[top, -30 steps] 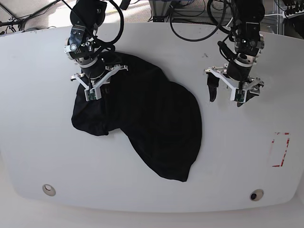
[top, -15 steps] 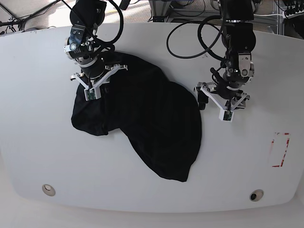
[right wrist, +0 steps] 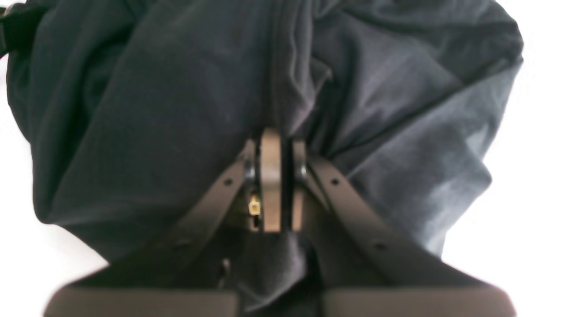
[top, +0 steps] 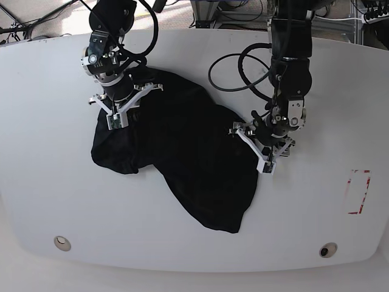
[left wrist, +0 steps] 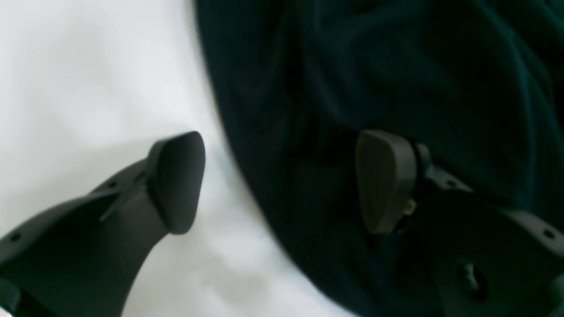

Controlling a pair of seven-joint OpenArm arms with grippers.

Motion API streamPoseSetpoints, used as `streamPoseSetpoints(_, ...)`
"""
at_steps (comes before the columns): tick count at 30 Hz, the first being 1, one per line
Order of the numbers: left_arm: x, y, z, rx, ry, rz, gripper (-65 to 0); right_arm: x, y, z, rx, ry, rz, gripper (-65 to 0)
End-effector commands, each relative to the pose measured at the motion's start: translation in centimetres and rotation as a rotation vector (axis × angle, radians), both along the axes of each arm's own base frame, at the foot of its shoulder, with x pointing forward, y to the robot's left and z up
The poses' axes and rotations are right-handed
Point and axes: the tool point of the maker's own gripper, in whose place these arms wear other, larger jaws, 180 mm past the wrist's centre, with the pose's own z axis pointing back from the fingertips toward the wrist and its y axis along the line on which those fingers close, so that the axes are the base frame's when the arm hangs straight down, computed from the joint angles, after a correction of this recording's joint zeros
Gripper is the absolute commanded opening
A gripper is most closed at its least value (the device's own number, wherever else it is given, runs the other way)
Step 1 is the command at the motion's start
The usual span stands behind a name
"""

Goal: Fold the T-shirt properly
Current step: 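Move the left gripper onto the shirt's other side and grasp it, then lift the shirt with both grippers and pull the grippers apart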

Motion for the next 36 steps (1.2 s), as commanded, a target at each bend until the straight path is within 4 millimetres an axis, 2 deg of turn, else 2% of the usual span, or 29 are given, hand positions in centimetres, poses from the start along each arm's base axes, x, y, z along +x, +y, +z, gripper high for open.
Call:
streamPoseSetpoints(1, 0.4, -1.4, -0.5, -0.032, 0.035, -0.013, -15.0, 0.8, -0.1, 1.5, 0.001, -0.057, -0.003, -65.0)
streamPoseSetpoints(7, 2.4, -2.0, -0.7, -0.055, 0.025, -0.010, -15.0, 0.9, -0.3, 1.9, -0.003, -0.070, -0.008, -65.0)
streamPoseSetpoints(12, 3.1, -2.2, -1.3, -0.068, 0.027, -0.005, -16.4, 0.9, -0.3, 1.9, -0.004, -0.070, -0.008, -65.0)
streamPoseSetpoints(15, 3.3, -2.3, -1.6, -0.073, 0.025, -0.002, -31.2, 0.9, -0.3, 1.9, -0.004, -0.070, -0.008, -65.0)
streamPoseSetpoints(17, 3.4, -2.3, -1.5, -0.080, 0.008, 0.003, -49.9, 0.9, -0.3, 1.9, -0.003, -0.069, -0.008, -65.0)
streamPoseSetpoints(19, 3.5, -2.2, -1.4, -0.079, -0.005, 0.005, -63.6, 0.9, -0.3, 1.9, -0.003, -0.069, -0.008, -65.0)
streamPoseSetpoints(21, 3.5, -2.1, -1.3, -0.078, -0.013, 0.007, -65.0, 1.0, -0.4, 1.9, -0.003, -0.071, -0.011, -65.0)
streamPoseSetpoints(24, 3.7, -1.7, -0.2, -0.076, -0.052, 0.012, -65.0, 1.4, -0.4, 2.3, -0.004, -0.084, -0.011, -65.0)
streamPoseSetpoints(27, 3.2, -1.0, 2.2, -0.060, -0.135, 0.001, -65.0, 2.5, -0.6, 3.2, -0.013, -0.112, -0.011, -65.0)
streamPoseSetpoints(29, 3.0, 0.1, 5.0, -0.022, -0.225, -0.031, -65.0, 3.8, -0.7, 4.4, -0.019, -0.153, -0.011, -65.0)
streamPoseSetpoints(31, 2.5, 0.7, 6.9, 0.006, -0.279, -0.058, -65.0, 5.3, -0.7, 5.8, -0.019, -0.198, -0.011, -65.0)
streamPoseSetpoints(34, 1.9, 1.9, 8.6, 0.062, -0.294, -0.080, -65.0, 6.8, -0.7, 7.5, -0.020, -0.247, -0.011, -65.0)
streamPoseSetpoints(36, 1.9, 3.6, 10.6, 0.112, -0.330, -0.073, -65.0, 7.9, -1.2, 8.8, -0.038, -0.285, -0.007, -65.0)
